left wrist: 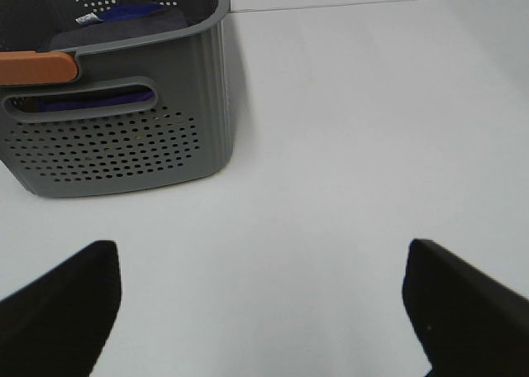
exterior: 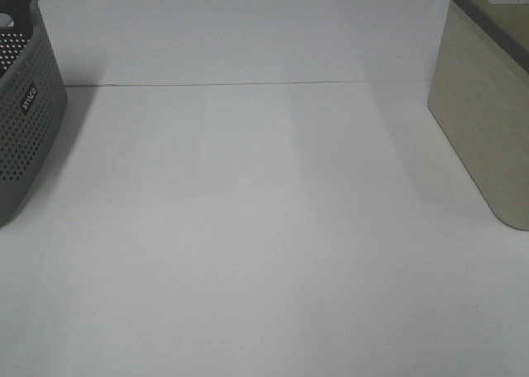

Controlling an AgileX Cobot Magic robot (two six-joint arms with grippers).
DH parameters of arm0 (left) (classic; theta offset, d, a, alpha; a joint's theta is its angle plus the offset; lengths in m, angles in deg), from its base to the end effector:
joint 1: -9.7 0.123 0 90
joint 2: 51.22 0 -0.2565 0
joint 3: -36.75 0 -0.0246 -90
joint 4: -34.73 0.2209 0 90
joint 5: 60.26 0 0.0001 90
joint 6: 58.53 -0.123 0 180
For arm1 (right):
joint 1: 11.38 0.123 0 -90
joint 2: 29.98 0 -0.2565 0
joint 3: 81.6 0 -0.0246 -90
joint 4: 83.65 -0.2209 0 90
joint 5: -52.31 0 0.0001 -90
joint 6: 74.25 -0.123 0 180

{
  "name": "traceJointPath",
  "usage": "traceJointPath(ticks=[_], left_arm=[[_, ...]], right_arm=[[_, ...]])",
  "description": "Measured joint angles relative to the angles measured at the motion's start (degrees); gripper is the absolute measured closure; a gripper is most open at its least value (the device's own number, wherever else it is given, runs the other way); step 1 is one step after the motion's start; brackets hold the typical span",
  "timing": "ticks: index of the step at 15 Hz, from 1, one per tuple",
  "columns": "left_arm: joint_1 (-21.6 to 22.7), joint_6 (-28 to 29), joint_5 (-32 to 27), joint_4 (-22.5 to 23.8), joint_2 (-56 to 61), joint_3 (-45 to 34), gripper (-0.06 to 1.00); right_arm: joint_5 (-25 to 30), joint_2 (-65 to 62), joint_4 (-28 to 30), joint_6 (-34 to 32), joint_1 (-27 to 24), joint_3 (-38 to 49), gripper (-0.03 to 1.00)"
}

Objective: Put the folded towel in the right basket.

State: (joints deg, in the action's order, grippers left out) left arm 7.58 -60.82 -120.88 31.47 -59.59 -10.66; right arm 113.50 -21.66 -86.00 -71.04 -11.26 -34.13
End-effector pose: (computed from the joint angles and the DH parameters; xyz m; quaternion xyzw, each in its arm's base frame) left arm 0.0248 -0.0070 0.2503 0.0339 0.8489 -0.0276 0.5268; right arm 0.0246 0.0045 0.2488 -0.0257 0.8520 0.0064 0.5229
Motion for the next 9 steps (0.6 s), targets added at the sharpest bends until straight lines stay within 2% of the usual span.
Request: traceJointPath(ticks=[9], left_arm=[[0.00, 0.00, 0.00, 0.00, 0.00, 0.00, 0.07]], right_arm=[[0.00, 0.00, 0.00, -0.06, 0.00, 0.00, 0.12]])
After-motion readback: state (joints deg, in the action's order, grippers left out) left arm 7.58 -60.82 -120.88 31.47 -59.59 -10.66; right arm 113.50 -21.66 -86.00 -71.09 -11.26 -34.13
